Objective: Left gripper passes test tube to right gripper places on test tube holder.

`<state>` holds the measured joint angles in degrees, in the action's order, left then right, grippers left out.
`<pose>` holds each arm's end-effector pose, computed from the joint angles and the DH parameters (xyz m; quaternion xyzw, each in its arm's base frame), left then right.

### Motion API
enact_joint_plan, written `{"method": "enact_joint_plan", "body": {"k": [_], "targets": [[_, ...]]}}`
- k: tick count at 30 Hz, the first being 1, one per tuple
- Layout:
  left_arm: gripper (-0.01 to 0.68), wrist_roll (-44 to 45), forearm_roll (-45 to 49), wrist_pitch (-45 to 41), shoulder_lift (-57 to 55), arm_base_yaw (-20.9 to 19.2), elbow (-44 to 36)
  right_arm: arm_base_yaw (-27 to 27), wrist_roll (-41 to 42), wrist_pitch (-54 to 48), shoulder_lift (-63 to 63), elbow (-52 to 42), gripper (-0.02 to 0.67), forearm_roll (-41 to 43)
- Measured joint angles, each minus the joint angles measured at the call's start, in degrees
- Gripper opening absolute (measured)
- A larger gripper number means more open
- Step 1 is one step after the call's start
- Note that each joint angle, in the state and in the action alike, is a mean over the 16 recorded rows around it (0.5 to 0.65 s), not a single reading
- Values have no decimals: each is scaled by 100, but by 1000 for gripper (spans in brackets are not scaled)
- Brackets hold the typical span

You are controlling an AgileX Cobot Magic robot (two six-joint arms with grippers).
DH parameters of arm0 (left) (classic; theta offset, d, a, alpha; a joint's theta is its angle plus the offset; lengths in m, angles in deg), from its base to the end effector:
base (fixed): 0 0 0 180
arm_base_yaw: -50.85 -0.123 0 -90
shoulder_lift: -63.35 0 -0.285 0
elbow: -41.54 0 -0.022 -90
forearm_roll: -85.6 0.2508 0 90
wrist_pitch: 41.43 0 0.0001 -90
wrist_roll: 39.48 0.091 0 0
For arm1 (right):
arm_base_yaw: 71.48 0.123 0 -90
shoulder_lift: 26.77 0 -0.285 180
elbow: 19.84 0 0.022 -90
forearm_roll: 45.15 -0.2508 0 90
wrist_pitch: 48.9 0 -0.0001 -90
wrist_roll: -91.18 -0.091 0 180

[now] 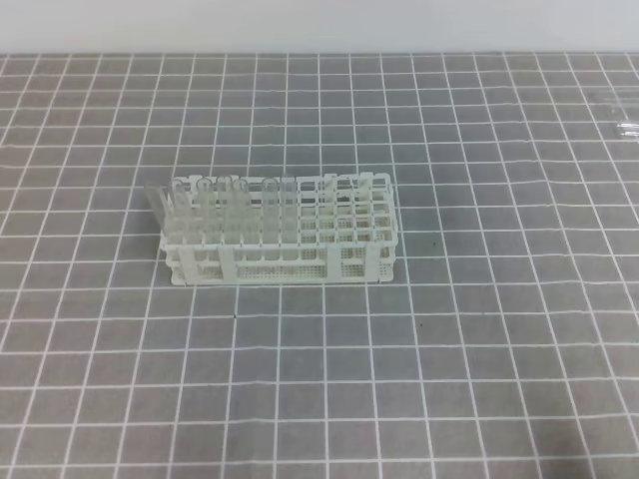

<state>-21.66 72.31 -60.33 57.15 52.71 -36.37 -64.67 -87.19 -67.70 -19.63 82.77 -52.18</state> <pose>0.0522 -0.0085 0.1816 0.0714 0.7766 -0.0107 0.6258 0.0525 0.0099 0.1834 -0.0244 0.7832 0.0794 0.6161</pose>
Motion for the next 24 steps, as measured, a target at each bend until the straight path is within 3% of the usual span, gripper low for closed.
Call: {"method": "enact_joint_plan", "body": {"k": [10,24], "targets": [[11,-614,559,10,-13,-1,16,0,0,0,0,0,-1,0],[11,-635,595,-59,-88,-9,48,0,0,0,0,0,0,0]]}}
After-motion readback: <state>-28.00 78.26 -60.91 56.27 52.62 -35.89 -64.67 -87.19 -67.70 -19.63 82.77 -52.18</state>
